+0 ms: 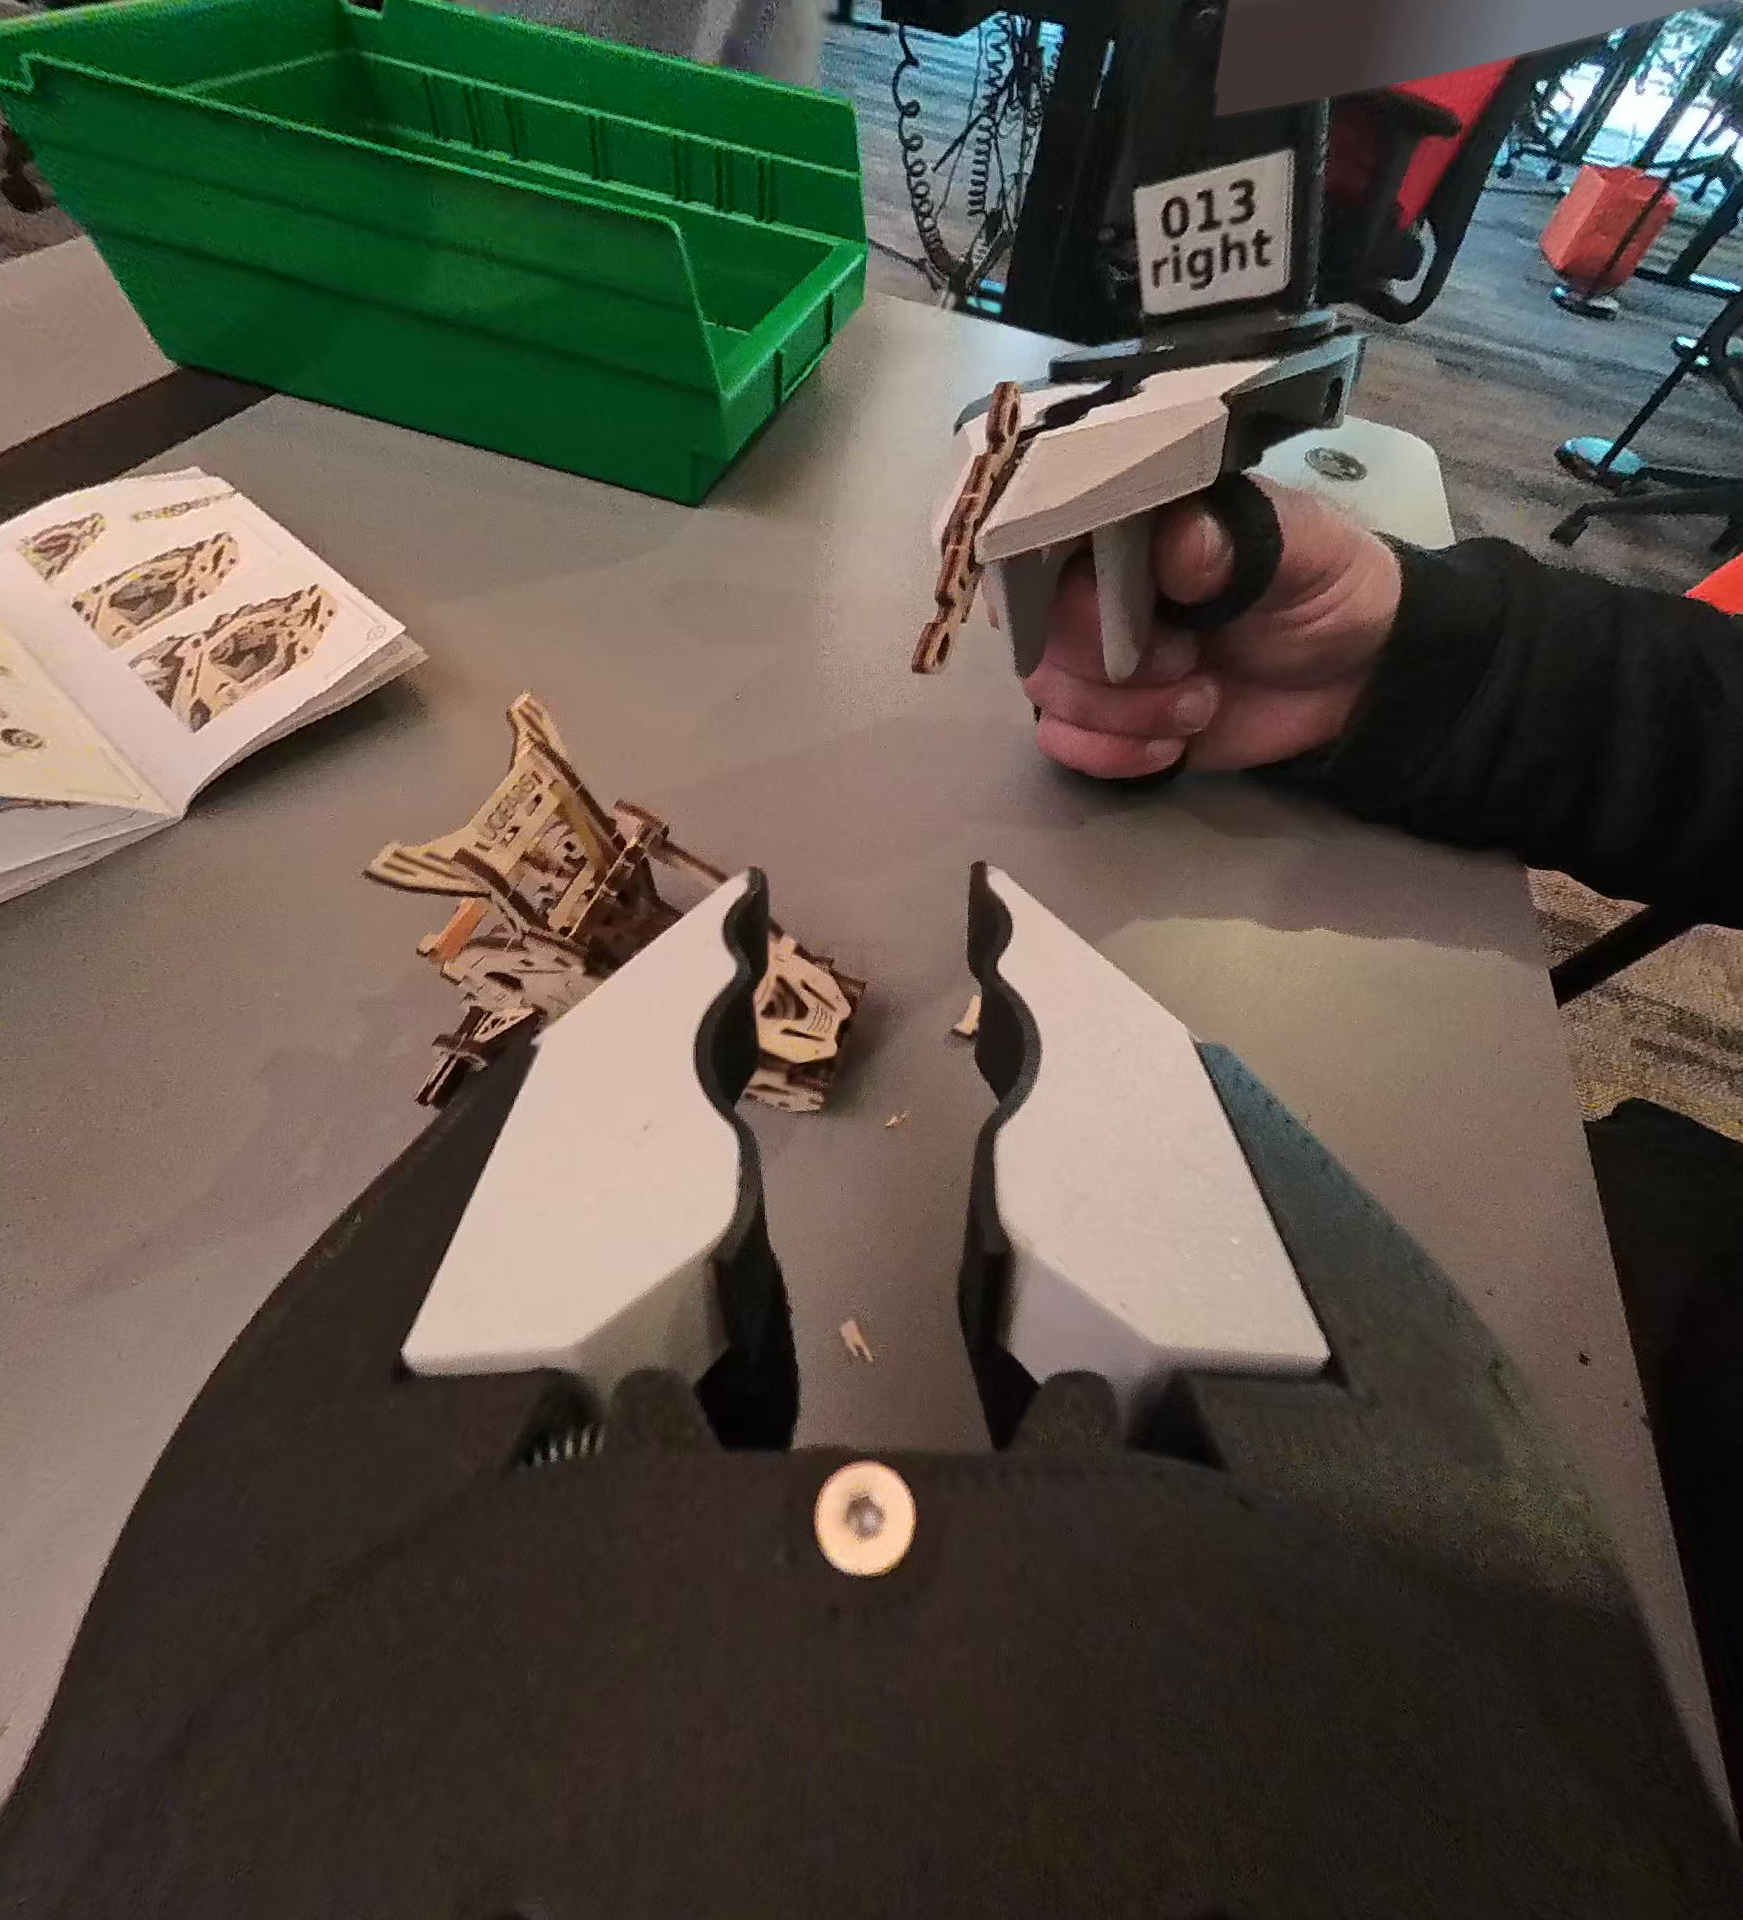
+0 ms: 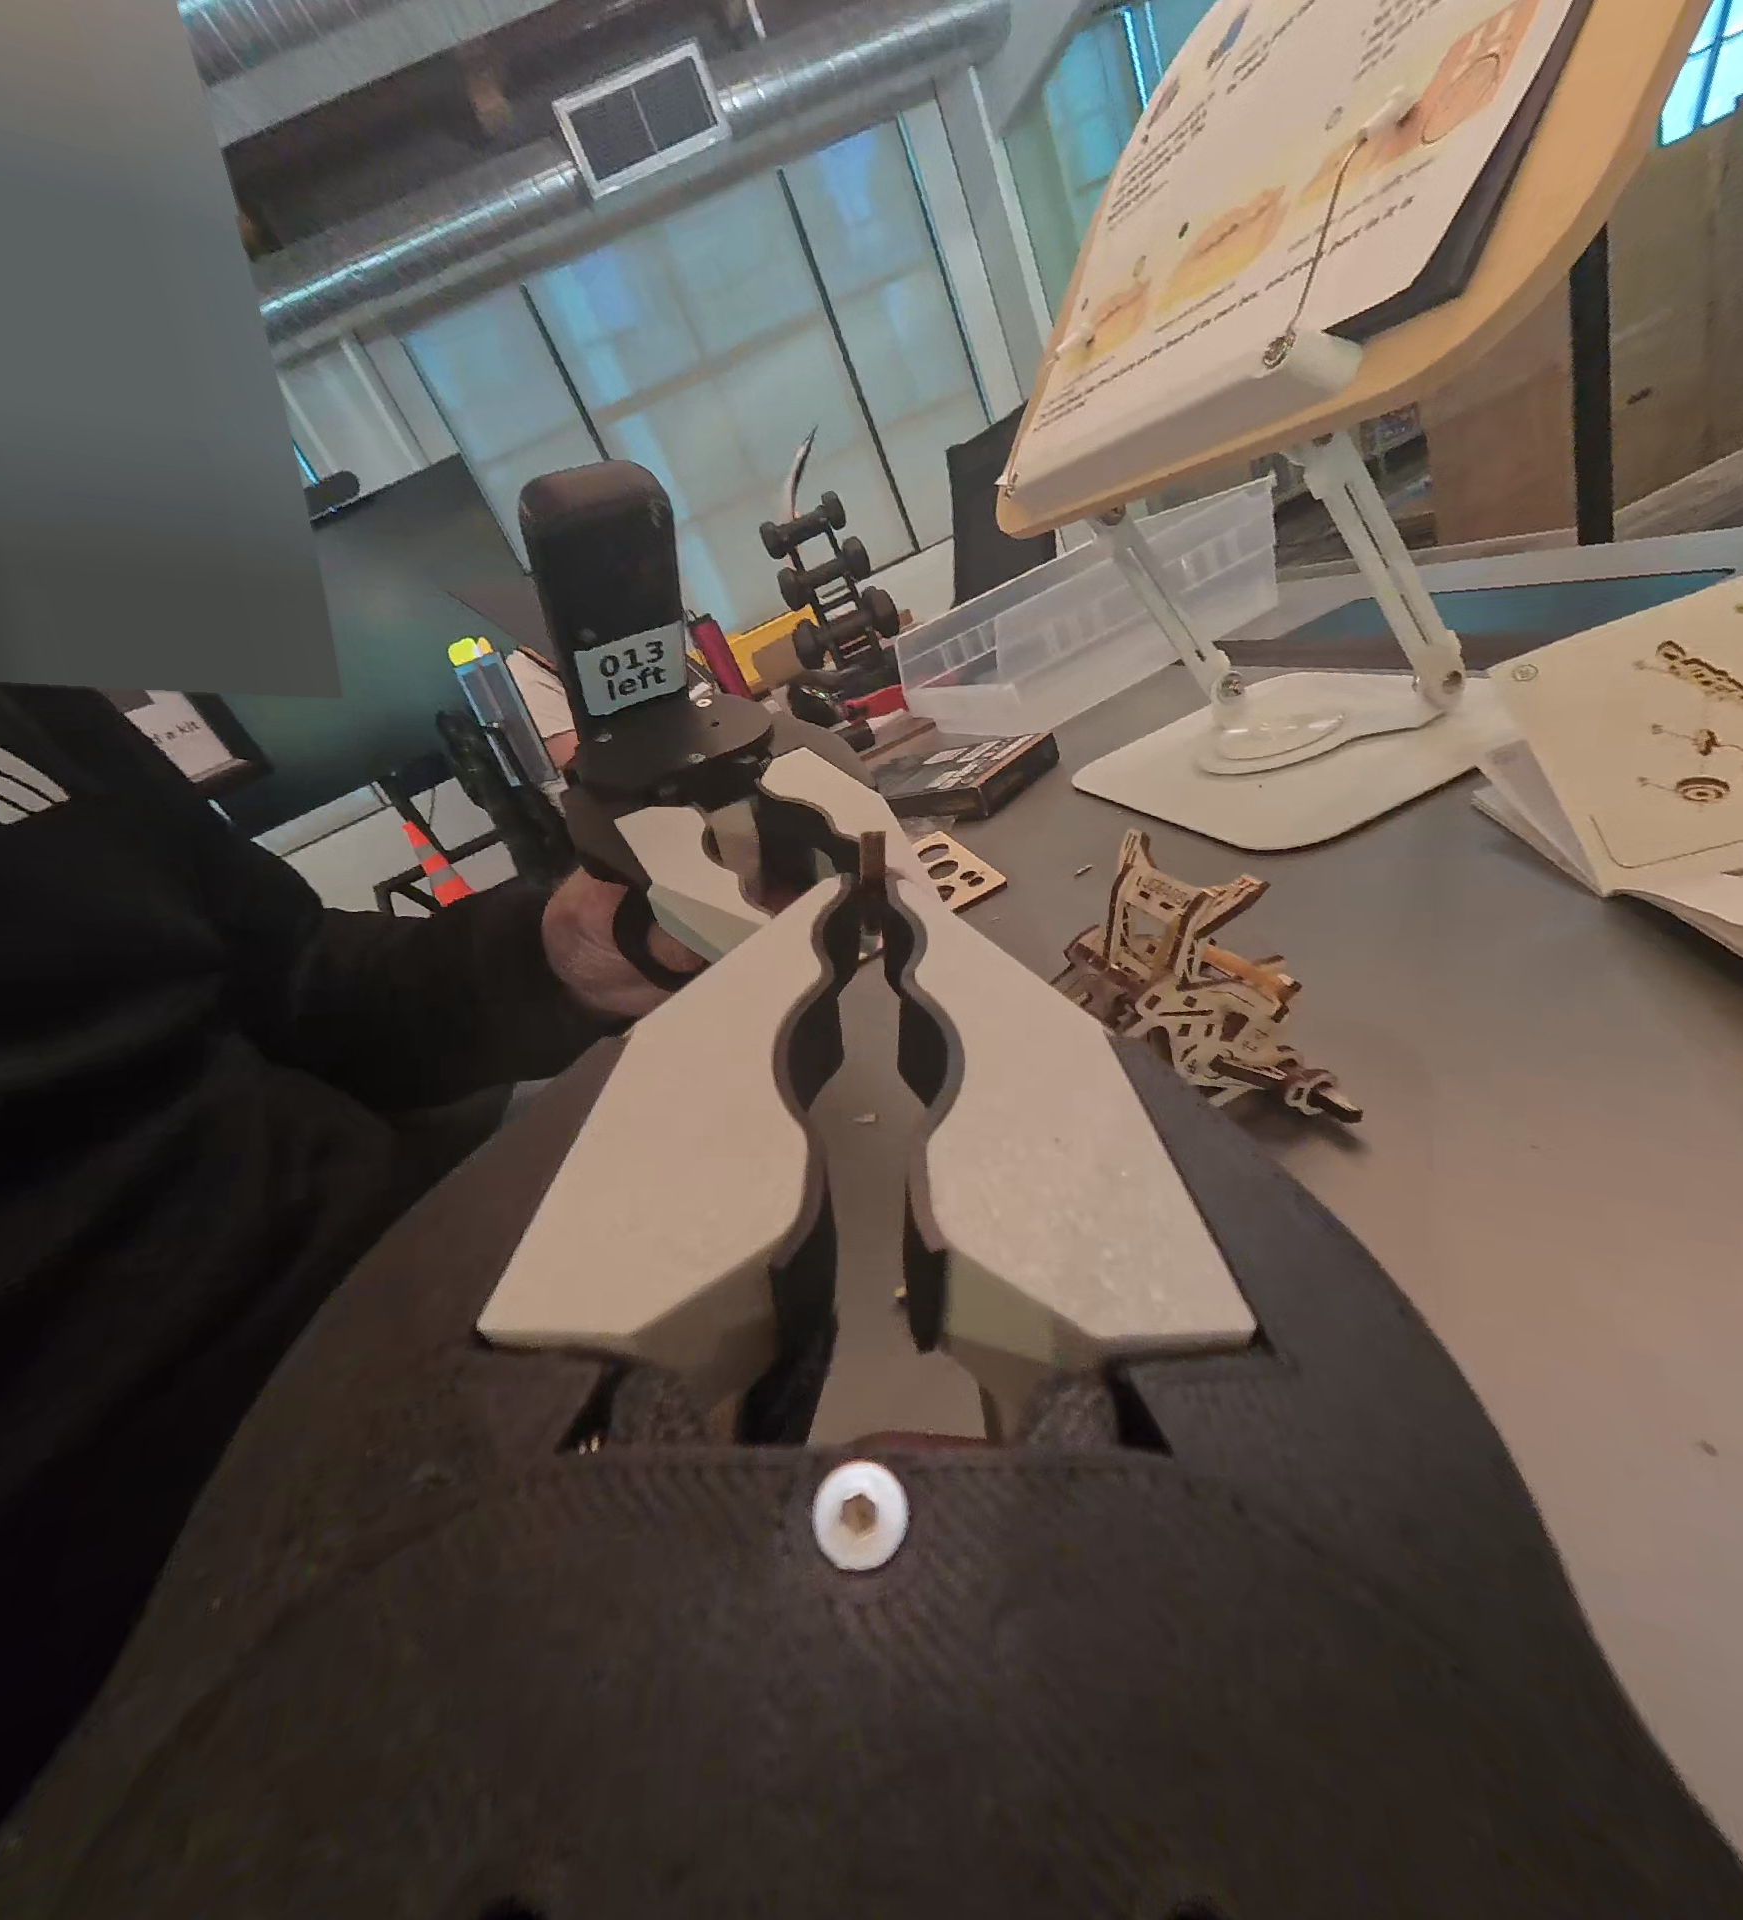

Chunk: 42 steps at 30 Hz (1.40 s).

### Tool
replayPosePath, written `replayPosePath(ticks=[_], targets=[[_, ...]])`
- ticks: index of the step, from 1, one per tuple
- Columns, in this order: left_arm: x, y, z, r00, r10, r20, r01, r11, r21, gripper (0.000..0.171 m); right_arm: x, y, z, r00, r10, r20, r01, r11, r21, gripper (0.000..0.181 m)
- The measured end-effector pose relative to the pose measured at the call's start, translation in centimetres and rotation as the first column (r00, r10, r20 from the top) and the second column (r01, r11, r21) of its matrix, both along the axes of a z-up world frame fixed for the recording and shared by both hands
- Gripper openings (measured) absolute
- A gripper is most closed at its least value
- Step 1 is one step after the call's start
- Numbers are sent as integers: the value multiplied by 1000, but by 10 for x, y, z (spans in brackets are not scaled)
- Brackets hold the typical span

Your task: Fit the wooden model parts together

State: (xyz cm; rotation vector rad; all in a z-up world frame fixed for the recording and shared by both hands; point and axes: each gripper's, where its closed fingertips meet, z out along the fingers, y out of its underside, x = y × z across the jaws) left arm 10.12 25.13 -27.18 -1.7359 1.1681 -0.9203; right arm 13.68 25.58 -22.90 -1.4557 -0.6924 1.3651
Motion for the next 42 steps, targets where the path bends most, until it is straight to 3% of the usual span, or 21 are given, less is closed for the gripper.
replayPosePath(ticks=[8, 20, 28, 30, 32, 35, 42], targets=[[4, 1, 2, 1000, -6, 3, 6, 1000, 21, 36, 1, -2, 3, 999, 19, -30, -19, 1000, -1, 1], [-35, 14, -12, 989, 83, -119, -76, 995, 64, 38, 21, 15, -1, 997, -74, -37, 72, 996, -61, 1], [-48, 49, -21, 963, 128, -237, -91, 983, 158, 44, 22, 16, -2, 996, -74, -43, 71, 995, -73, 1], [-46, 61, -21, 956, 107, -272, -58, 982, 181, 50, 22, 17, -2, 996, -73, -50, 69, 995, -77, 1], [-39, 71, -18, 963, 87, -255, -46, 986, 163, 67, 22, 17, -2, 996, -70, -54, 66, 994, -83, 1], [-29, 79, -28, 969, 24, -247, -7, 997, 71, 80, 23, 17, -2, 996, -69, -57, 64, 994, -85, 1], [-5, 68, -56, 955, -135, -265, 125, 991, -56, 65, 23, 17, -2, 996, -68, -59, 62, 994, -87, 1]])
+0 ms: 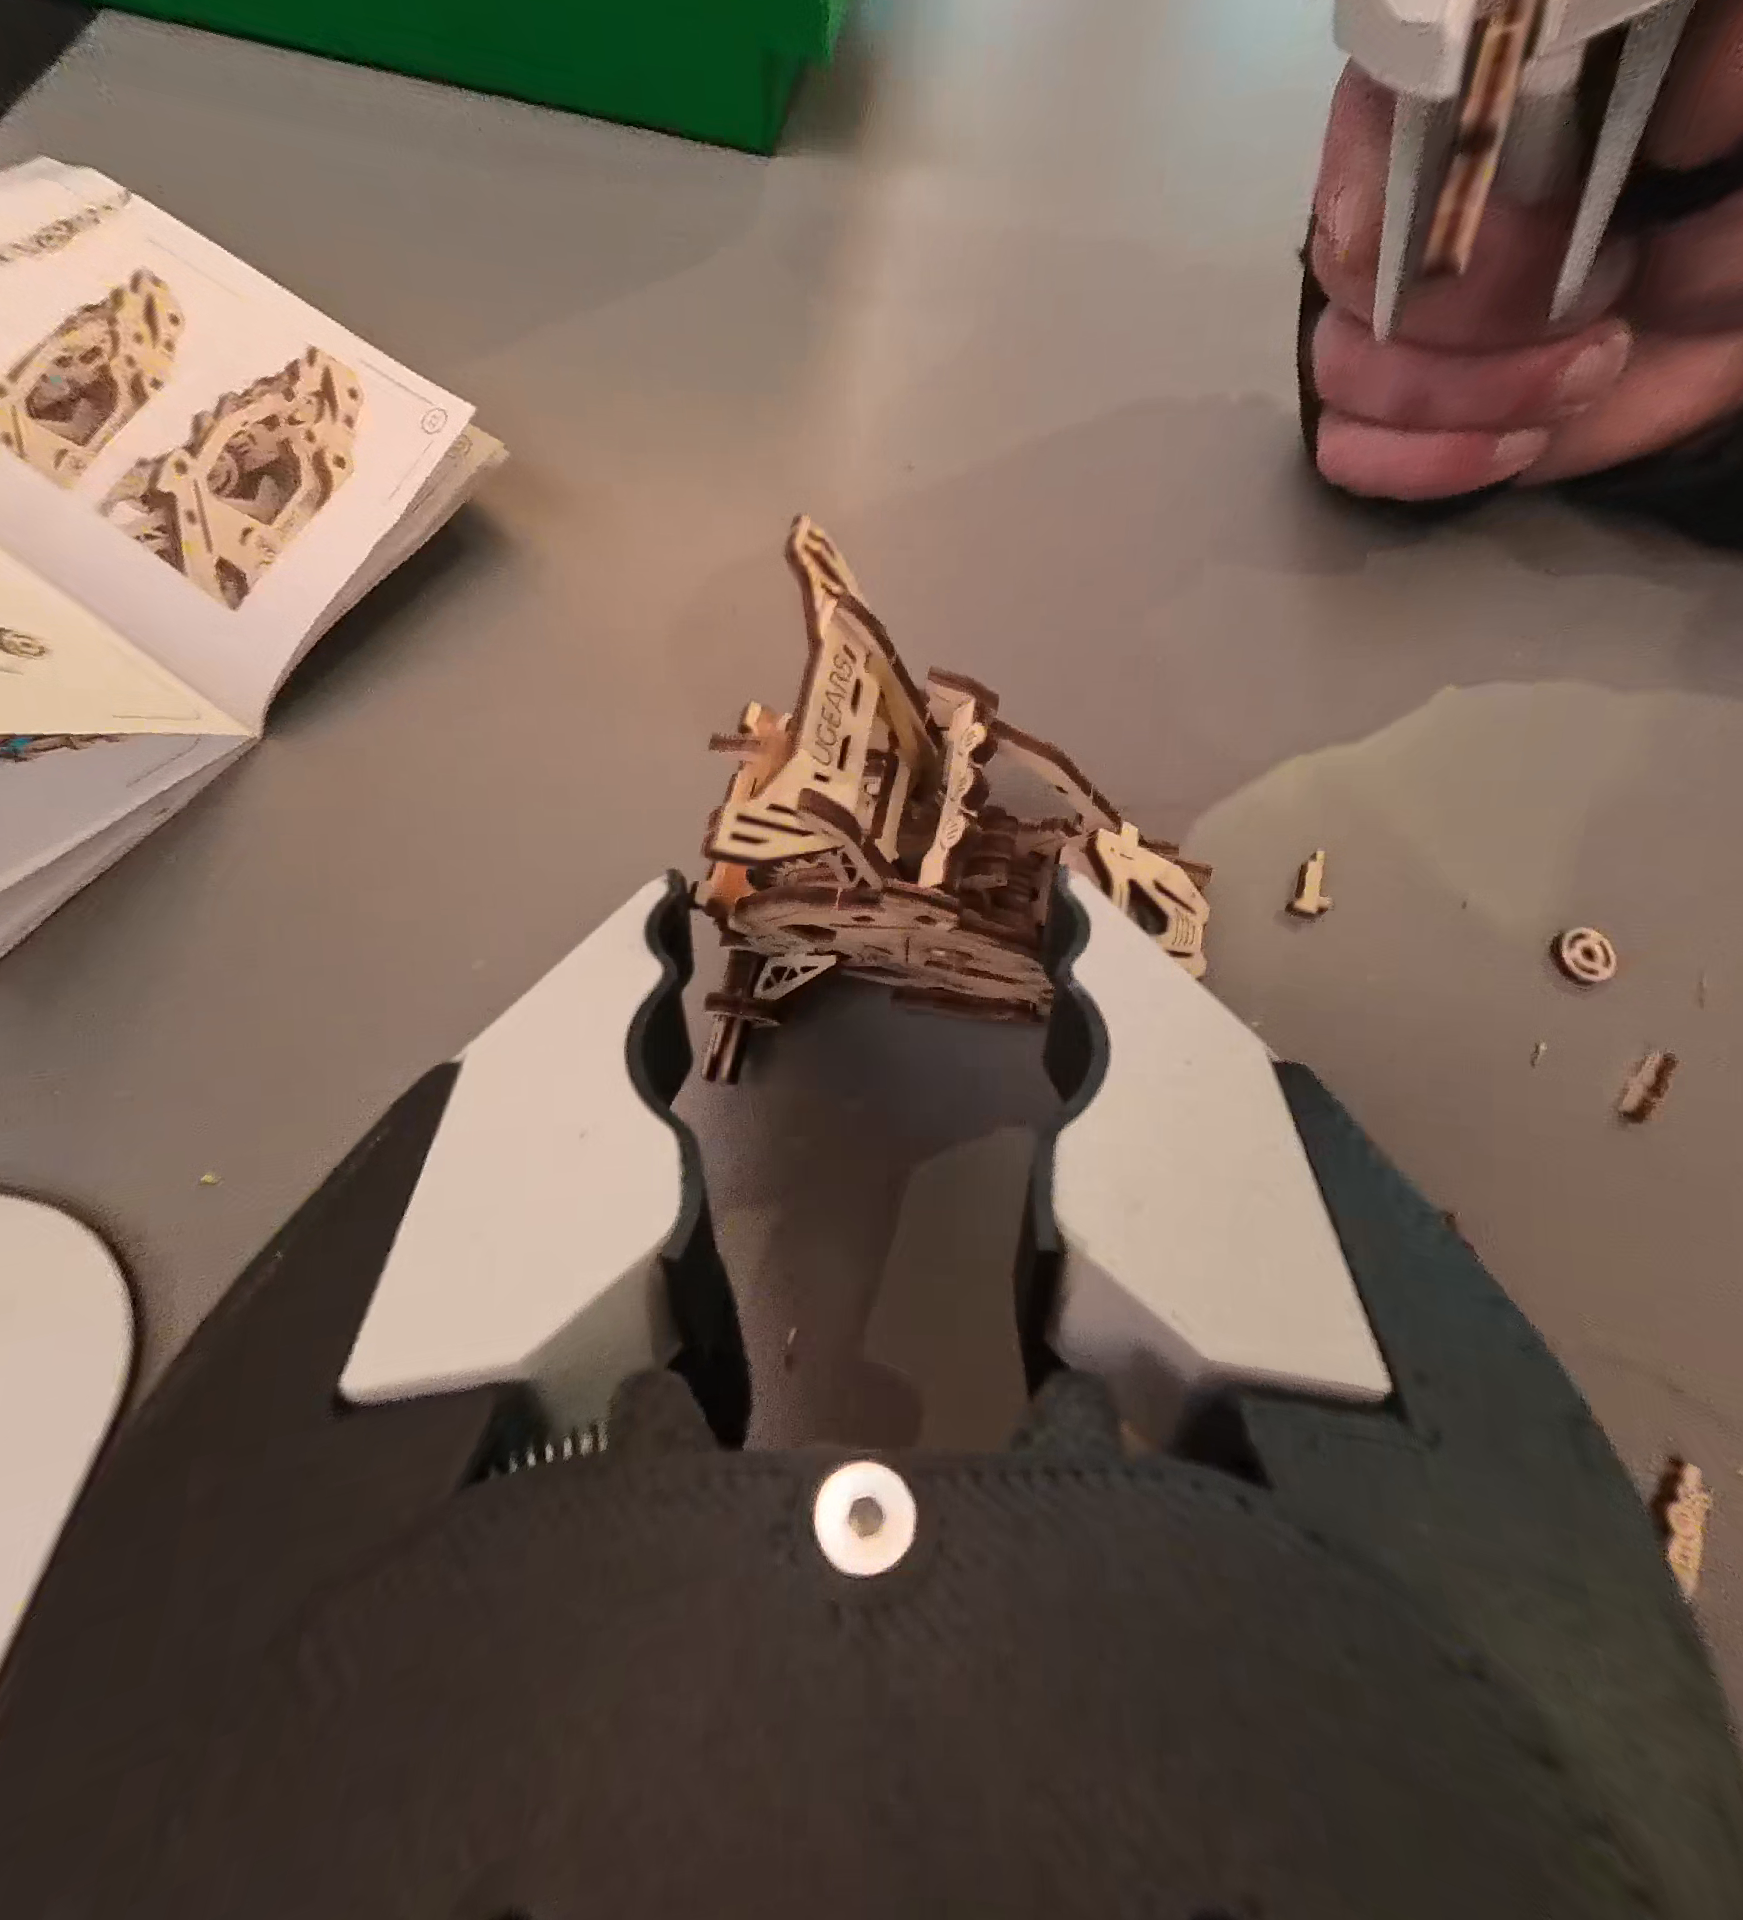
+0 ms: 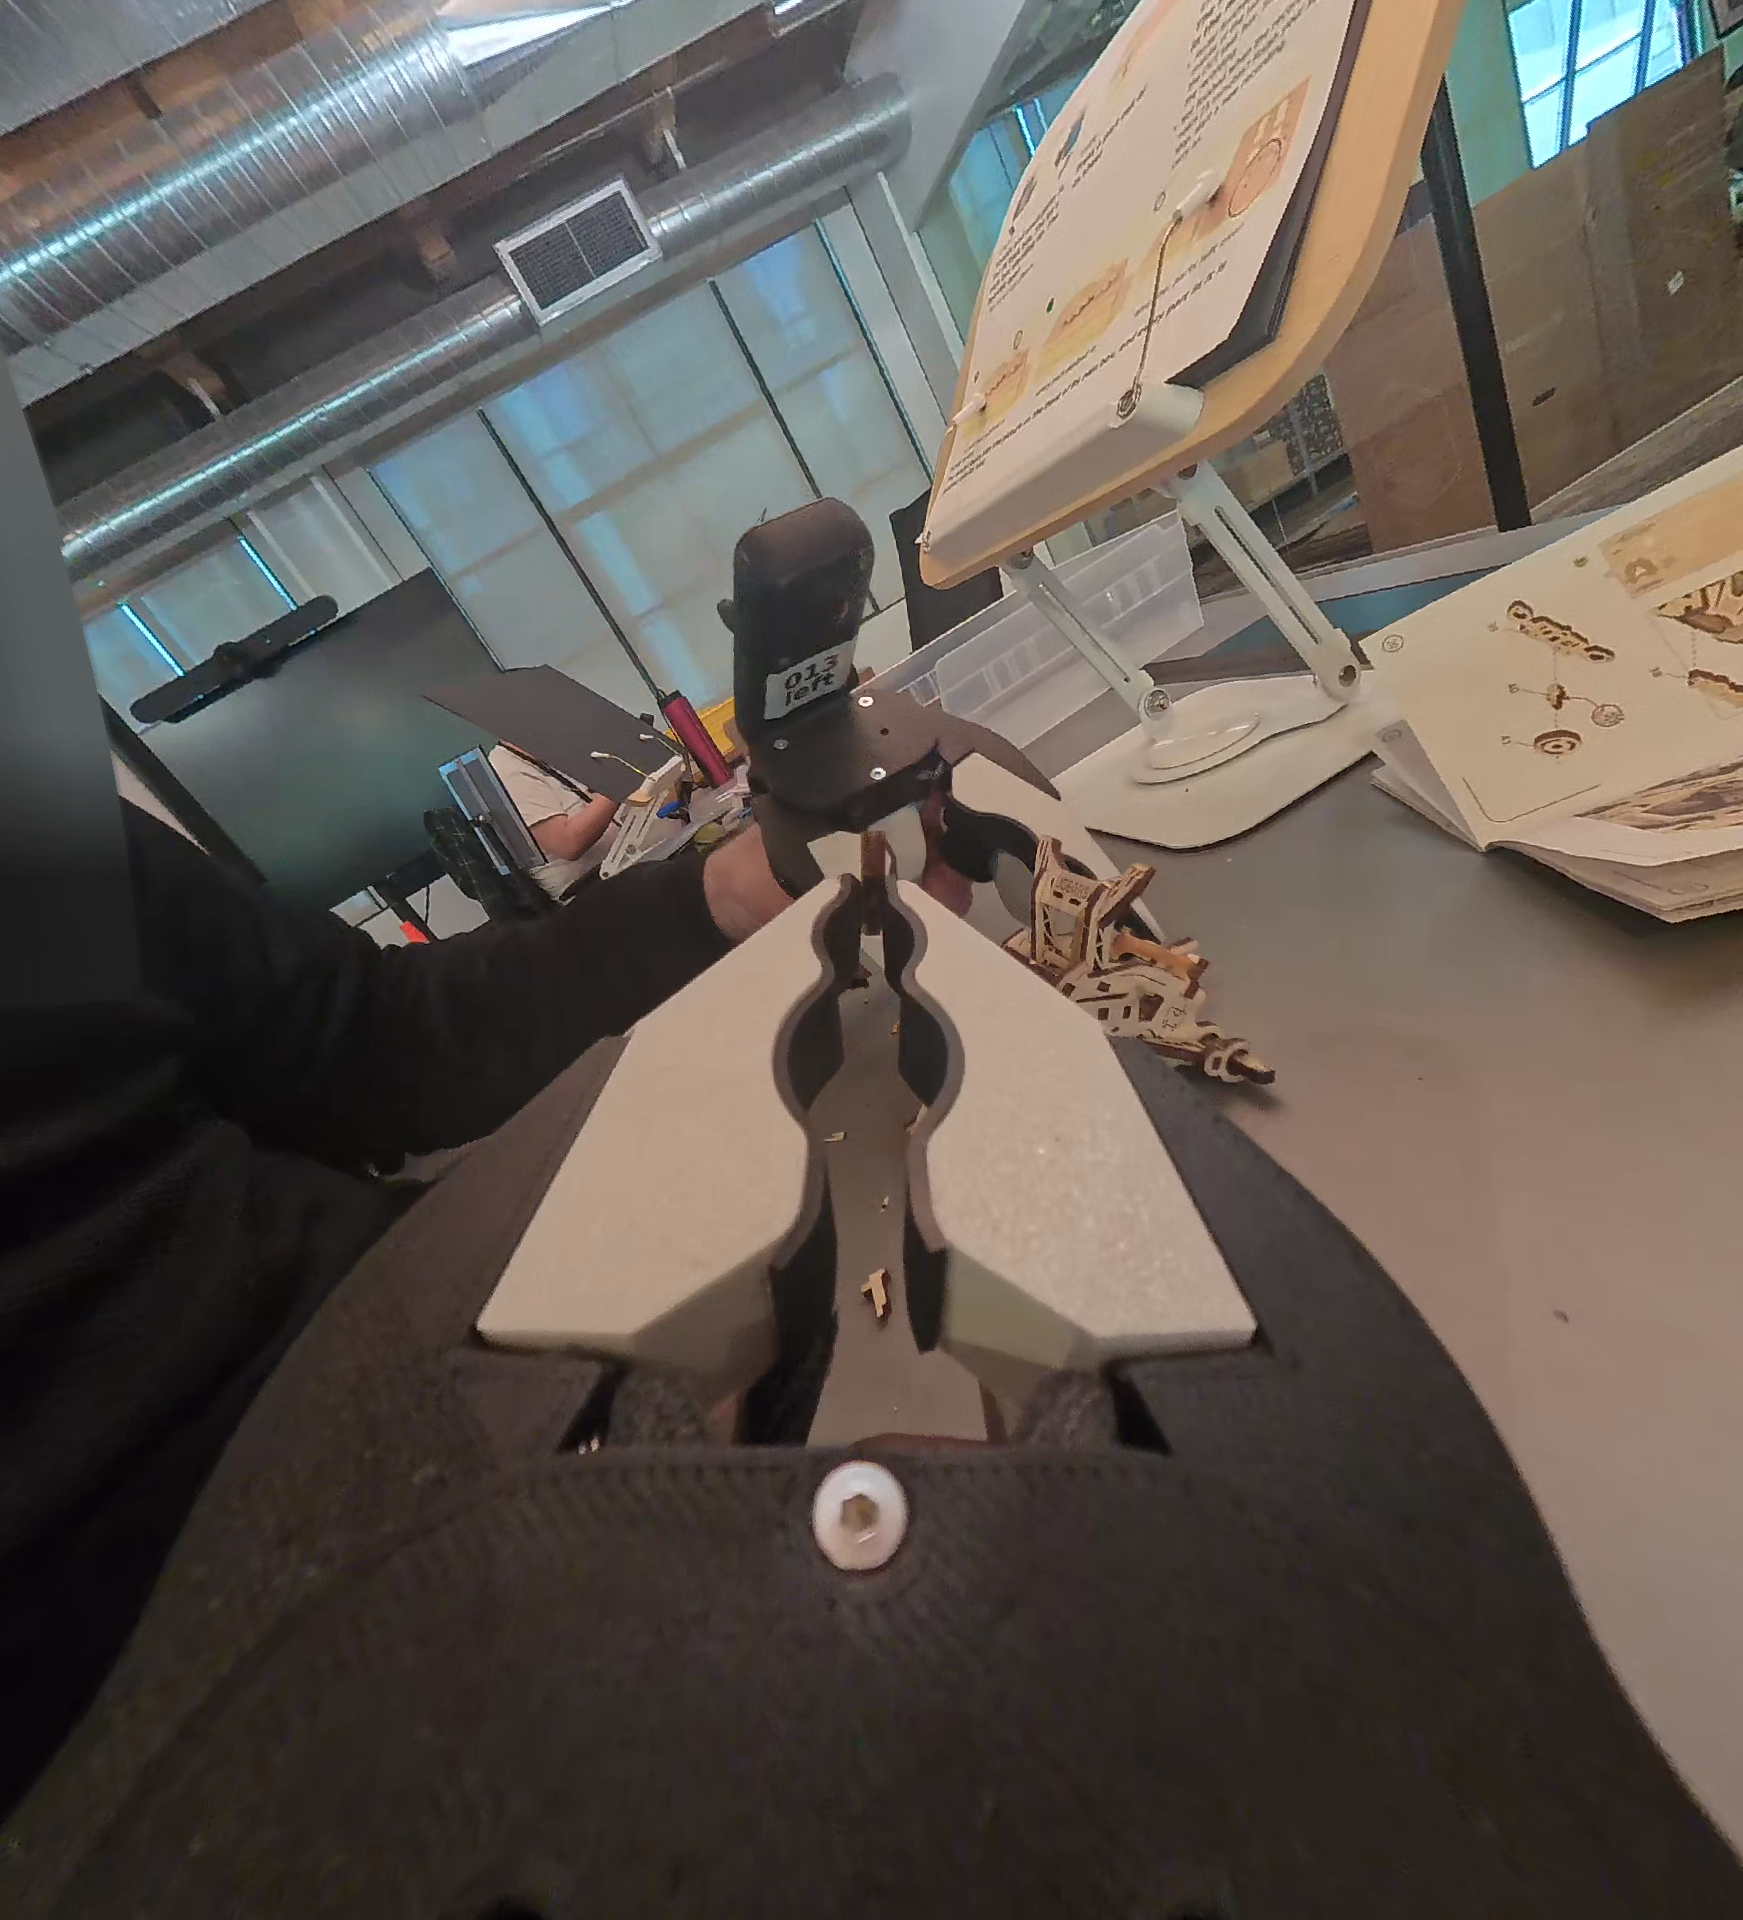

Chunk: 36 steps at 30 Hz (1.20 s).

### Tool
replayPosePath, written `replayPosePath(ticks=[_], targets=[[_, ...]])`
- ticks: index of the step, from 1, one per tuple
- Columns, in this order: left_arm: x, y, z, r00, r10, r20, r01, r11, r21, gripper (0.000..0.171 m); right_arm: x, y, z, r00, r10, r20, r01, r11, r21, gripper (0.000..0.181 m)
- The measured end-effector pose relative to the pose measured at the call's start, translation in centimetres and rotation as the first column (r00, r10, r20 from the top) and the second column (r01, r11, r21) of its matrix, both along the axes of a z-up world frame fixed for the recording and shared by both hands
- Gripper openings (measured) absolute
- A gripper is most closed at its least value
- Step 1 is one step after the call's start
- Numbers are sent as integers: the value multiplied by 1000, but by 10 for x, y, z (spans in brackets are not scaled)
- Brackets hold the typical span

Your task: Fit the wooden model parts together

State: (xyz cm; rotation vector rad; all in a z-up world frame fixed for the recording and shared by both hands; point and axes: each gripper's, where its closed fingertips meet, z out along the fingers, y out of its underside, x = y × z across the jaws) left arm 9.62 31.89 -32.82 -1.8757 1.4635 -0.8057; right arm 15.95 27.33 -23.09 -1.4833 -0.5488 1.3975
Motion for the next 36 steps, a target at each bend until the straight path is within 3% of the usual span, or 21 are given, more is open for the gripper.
replayPosePath(ticks=[14, 23, 33, 36], targets=[[-10, 7, 5, 996, 55, 76, -50, 996, -70, 56, 2, 1, 1, 1000, -2, -11, 2, 1000, -7, 1], [-20, 10, 4, 970, 239, 42, -235, 969, -72, 56, 1, 1, 0, 1000, 2, -9, -2, 1000, -8, 1], [-23, -23, 6, 991, 131, 37, -123, 978, -166, 59, 1, 2, 0, 1000, 12, -7, -12, 1000, -7, 1], [-21, -34, 7, 994, 98, 44, -88, 980, -177, 52, 2, 2, 0, 1000, 13, -10, -13, 1000, -8, 0]])
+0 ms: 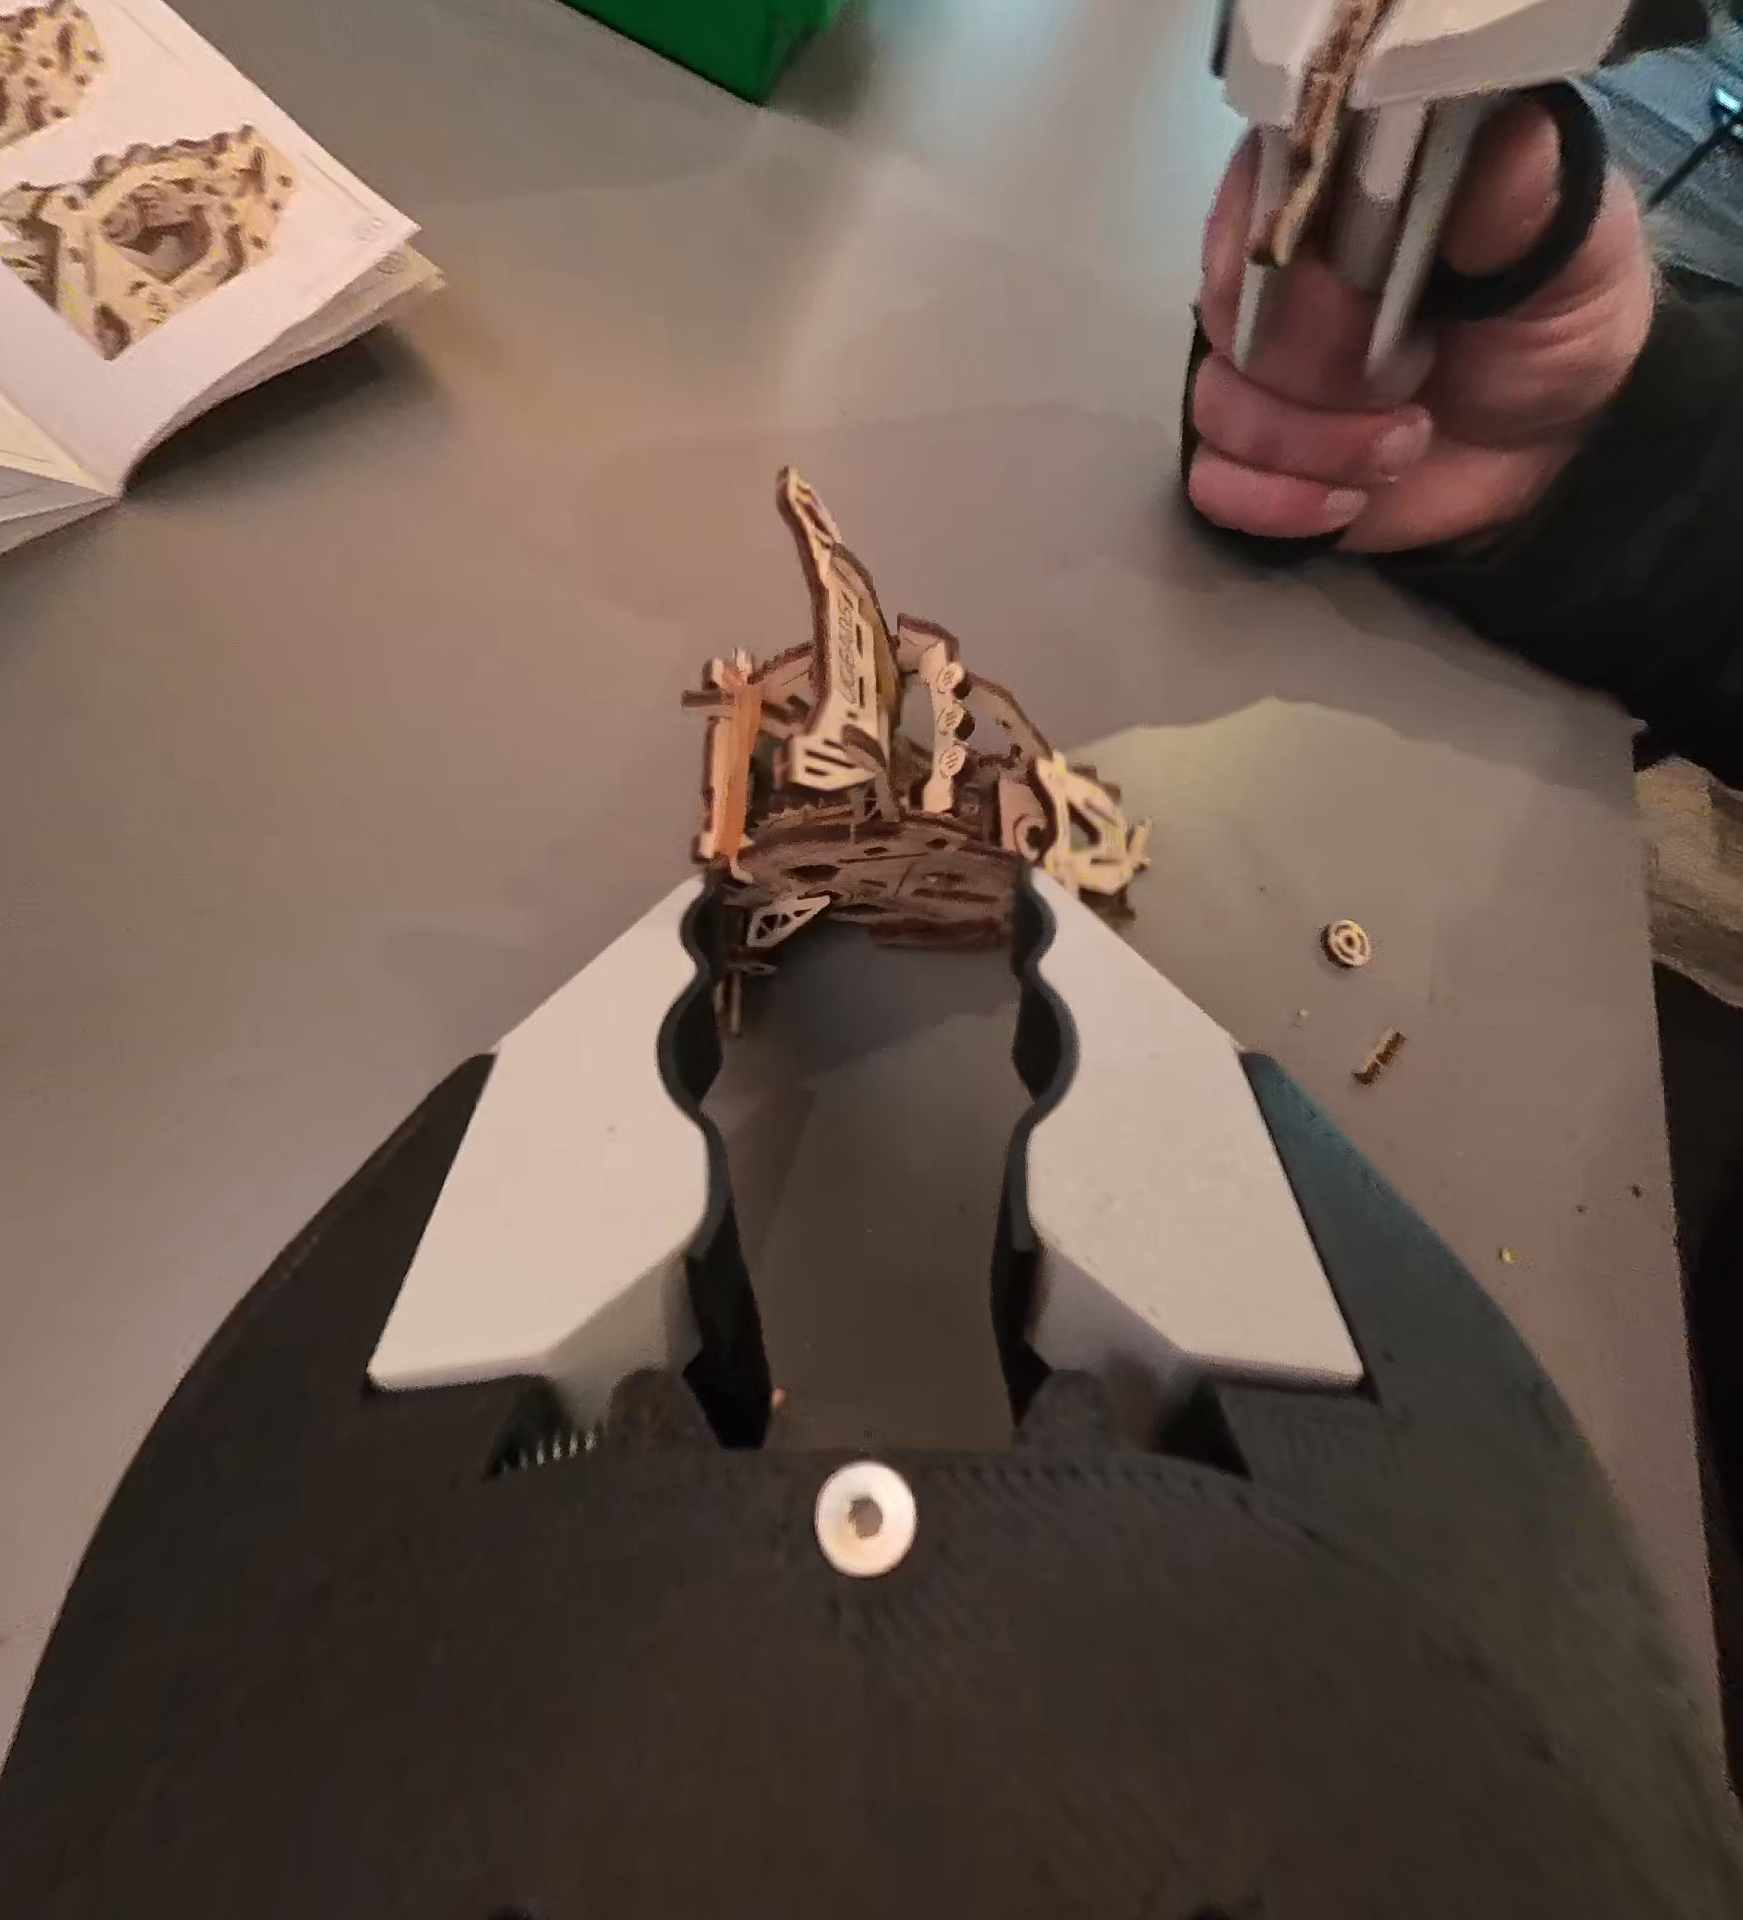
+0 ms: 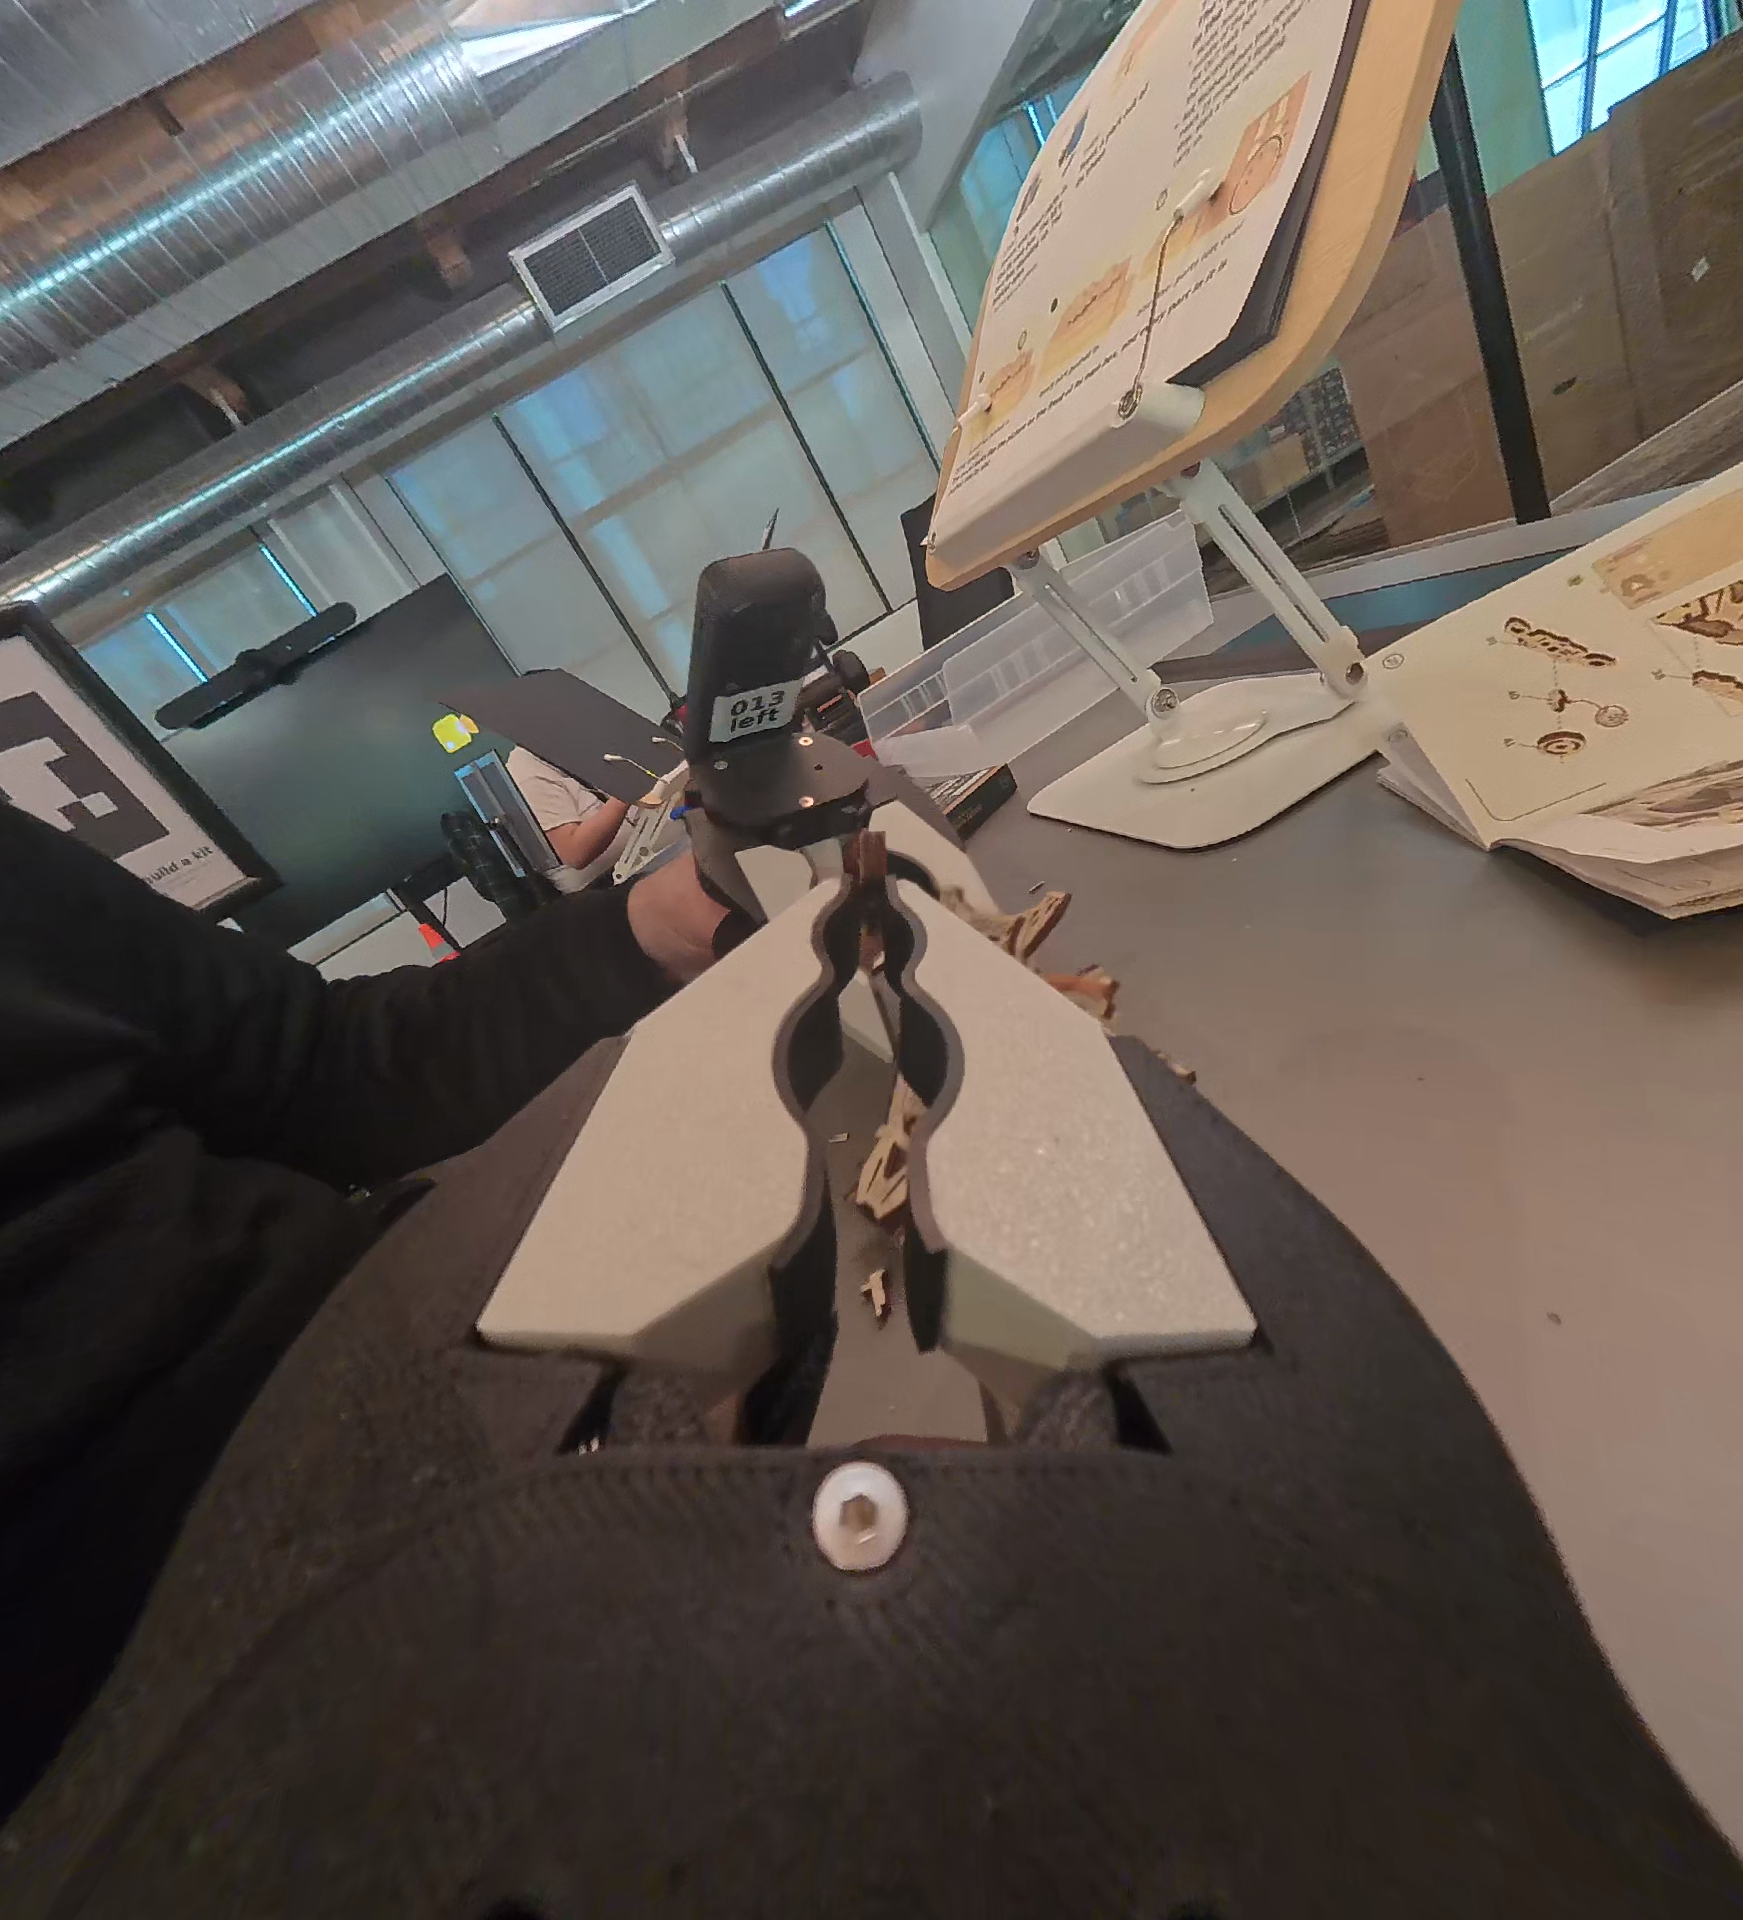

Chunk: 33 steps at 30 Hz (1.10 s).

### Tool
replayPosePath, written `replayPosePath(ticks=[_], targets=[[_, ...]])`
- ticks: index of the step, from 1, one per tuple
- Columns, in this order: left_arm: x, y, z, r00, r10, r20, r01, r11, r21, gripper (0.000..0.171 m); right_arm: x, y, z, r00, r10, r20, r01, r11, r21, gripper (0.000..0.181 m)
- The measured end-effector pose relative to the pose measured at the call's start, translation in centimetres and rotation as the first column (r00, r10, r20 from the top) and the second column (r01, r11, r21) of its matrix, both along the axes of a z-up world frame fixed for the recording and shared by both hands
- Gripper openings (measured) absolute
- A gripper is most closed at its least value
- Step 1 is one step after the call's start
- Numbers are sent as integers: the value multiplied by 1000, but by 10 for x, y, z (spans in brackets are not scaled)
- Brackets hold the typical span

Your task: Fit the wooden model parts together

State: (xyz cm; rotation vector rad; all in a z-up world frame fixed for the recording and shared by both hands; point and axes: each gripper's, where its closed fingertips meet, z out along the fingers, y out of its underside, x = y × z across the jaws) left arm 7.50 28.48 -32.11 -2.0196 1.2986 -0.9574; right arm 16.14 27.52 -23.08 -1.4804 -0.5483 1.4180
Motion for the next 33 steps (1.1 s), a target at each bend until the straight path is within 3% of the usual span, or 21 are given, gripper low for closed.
replayPosePath(ticks=[4, 9, 12, 16, 18, 22, 33], targets=[[-4, -16, 1, 998, -57, -22, 58, 998, 2, 47, 0, 0, 0, 1000, 2, 0, -2, 1000, 2, 1], [-6, -9, 16, 996, -92, -16, 93, 992, 88, 68, -1, -2, 0, 1000, 11, 6, -11, 1000, 6, 1], [0, -2, 16, 988, -151, -11, 152, 983, 104, 62, -1, -2, 0, 1000, 15, 5, -15, 1000, 5, 1], [4, -10, -5, 969, -241, -62, 244, 969, 41, 42, -1, -2, 0, 1000, 13, 13, -14, 1000, 9, 0], [6, -11, -8, 971, -232, -58, 235, 971, 48, 27, 1, -1, 0, 1000, 11, 5, -11, 1000, 6, 0], [7, -15, -11, 977, -203, -61, 207, 976, 69, 16, 0, -1, 0, 1000, 15, 8, -15, 1000, 4, 0], [-6, -6, -10, 999, 31, -26, -29, 996, 79, 14, 2, 0, -1, 1000, 5, 16, -5, 1000, 2, 1]])
